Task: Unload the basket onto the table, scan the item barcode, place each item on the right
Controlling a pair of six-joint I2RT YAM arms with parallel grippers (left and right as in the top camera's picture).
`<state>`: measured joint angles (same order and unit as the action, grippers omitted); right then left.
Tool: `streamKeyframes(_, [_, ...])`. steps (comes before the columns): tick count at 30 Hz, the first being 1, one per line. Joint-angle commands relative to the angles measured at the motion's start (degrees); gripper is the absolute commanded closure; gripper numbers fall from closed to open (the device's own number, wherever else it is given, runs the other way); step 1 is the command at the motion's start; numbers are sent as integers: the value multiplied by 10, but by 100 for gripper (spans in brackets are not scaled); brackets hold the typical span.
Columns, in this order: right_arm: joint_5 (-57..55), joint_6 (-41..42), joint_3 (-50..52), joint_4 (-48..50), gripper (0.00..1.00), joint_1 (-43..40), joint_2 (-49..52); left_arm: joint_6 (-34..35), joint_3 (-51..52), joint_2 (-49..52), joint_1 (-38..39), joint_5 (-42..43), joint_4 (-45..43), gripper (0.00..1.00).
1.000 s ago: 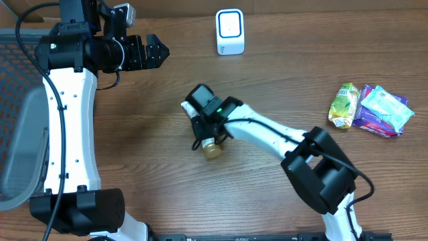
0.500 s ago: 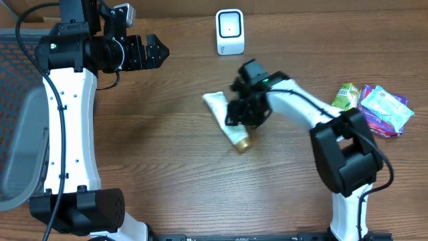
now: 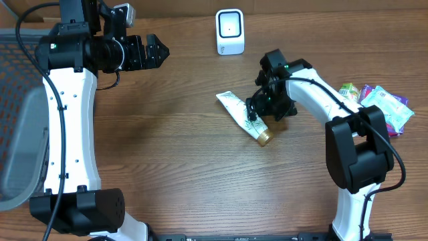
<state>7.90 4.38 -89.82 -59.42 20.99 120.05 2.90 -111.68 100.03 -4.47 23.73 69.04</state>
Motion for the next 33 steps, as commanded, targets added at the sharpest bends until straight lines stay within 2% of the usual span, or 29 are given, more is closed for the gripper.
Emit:
streamKeyframes(1, [-96, -32, -71, -18, 0, 34, -29, 3, 0, 2, 4, 0, -1, 0])
streamKeyframes(6, [-148, -29, -92, -42, 0, 99, -33, 3, 0, 2, 4, 0, -1, 0])
streamKeyframes(10, [-165, -24, -64, -43, 0, 152, -30, 3, 0, 2, 4, 0, -1, 0])
streamKeyframes(13, [-225, -23, -31, -28, 0, 181, -28, 3, 0, 2, 4, 0, -1, 1])
streamKeyframes(16, [-289, -14, 0, -7, 0, 197, -24, 3, 0, 2, 4, 0, -1, 0])
streamKeyframes(24, [-356, -15, 52, 57, 0, 199, -6, 3, 0, 2, 4, 0, -1, 1])
streamKeyframes(26, [-355, -14, 60, 73, 5, 199, -6, 3, 0, 2, 4, 0, -1, 0])
streamKeyframes(27, [-355, -15, 62, 76, 18, 198, -6, 3, 0, 2, 4, 0, -1, 1])
streamKeyframes(29, [-355, -14, 62, 76, 31, 198, -6, 3, 0, 2, 4, 0, -1, 1])
streamKeyframes(31, [-356, -15, 62, 78, 39, 198, -6, 3, 0, 2, 4, 0, -1, 0])
streamKeyframes(33, [-360, -15, 62, 78, 52, 198, -6, 3, 0, 2, 4, 0, -1, 0])
